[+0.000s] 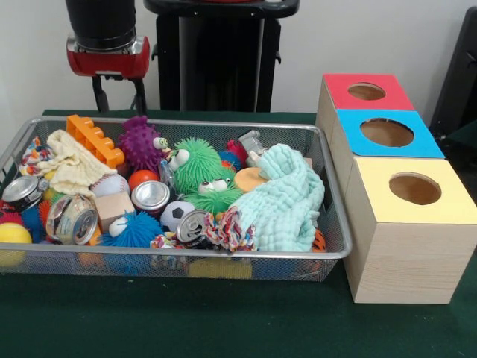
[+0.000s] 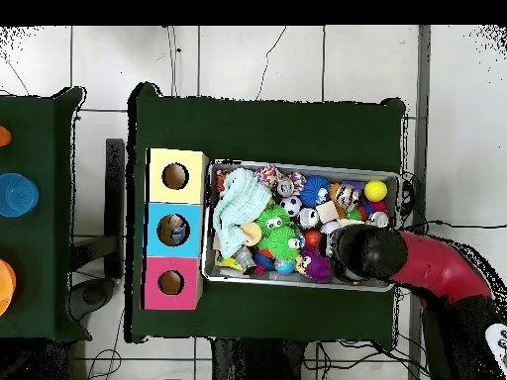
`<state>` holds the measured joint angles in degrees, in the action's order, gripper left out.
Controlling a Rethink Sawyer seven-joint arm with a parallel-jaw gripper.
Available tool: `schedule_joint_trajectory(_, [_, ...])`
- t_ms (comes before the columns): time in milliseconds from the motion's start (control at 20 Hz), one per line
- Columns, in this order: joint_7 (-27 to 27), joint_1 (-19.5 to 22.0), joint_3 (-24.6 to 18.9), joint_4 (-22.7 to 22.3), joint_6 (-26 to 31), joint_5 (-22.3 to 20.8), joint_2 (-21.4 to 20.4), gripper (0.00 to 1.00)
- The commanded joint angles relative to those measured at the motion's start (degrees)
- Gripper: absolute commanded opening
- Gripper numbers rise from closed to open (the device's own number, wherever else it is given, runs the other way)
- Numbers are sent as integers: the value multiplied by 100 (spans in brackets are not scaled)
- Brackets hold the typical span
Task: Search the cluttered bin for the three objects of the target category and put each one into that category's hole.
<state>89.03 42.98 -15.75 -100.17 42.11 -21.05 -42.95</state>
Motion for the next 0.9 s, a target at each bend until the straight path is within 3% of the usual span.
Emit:
schedule_joint_trajectory(50, [1584,-250,366,0,-178,525,137,100])
schedule_joint_trajectory(150, [1800,-472,662,264,-152,395,319,100])
schedule_joint_trajectory(300, [1636,-483,766,434,-294,377,349,100])
schedule_joint_trajectory(650, [1111,-454,684,466,-397,442,349,100])
schedule_joint_trajectory(900, [1114,-830,774,435,-638,173,169,100])
